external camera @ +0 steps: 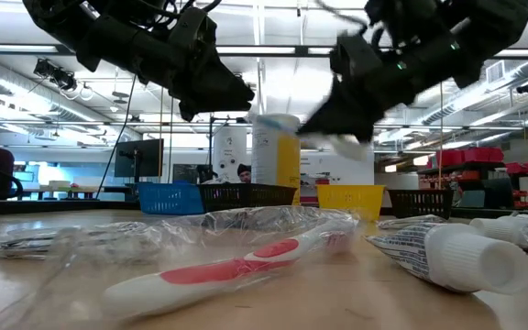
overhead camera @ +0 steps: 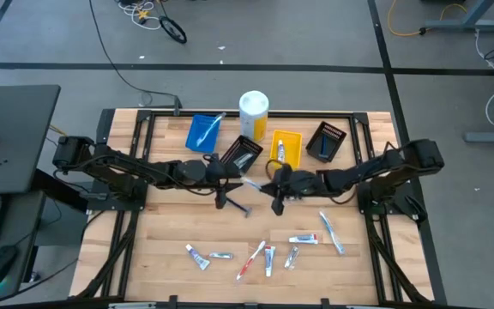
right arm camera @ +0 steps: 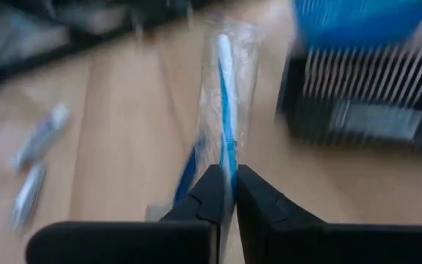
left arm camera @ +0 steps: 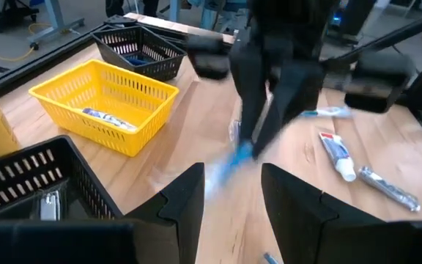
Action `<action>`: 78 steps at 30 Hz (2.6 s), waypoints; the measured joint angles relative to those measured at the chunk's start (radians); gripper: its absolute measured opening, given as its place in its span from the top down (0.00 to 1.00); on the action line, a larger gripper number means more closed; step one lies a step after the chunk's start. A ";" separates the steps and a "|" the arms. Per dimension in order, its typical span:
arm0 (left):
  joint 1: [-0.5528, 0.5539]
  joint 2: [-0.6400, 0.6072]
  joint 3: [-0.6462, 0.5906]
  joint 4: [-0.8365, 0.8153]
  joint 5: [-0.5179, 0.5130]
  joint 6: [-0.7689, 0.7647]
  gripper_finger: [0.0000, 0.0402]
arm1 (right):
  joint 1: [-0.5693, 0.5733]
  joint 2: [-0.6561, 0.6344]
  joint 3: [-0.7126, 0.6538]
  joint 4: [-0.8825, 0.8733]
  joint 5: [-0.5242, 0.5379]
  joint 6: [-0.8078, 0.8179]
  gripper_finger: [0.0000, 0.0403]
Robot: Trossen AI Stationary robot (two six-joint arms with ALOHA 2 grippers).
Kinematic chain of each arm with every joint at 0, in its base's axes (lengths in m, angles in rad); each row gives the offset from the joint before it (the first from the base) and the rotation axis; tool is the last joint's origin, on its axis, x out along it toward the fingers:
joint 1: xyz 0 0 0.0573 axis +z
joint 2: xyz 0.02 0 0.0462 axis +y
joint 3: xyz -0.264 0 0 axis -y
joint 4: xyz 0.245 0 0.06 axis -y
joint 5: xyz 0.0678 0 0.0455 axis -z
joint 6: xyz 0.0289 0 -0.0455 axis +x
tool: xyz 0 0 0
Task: Pick & Place Travel size toiletries
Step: Put the blue toothbrush into the blue bin
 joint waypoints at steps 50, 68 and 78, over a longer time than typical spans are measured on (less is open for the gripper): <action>0.014 0.000 0.000 -0.005 0.085 0.314 0.83 | -0.060 0.002 0.002 0.160 -0.142 -0.185 0.95; 0.014 0.000 0.000 -0.128 0.041 0.285 0.92 | -0.068 0.003 0.002 0.130 -0.094 -0.217 0.79; 0.014 -0.040 0.000 -0.200 -0.385 0.371 0.92 | -0.065 0.003 0.002 0.132 -0.094 -0.183 0.78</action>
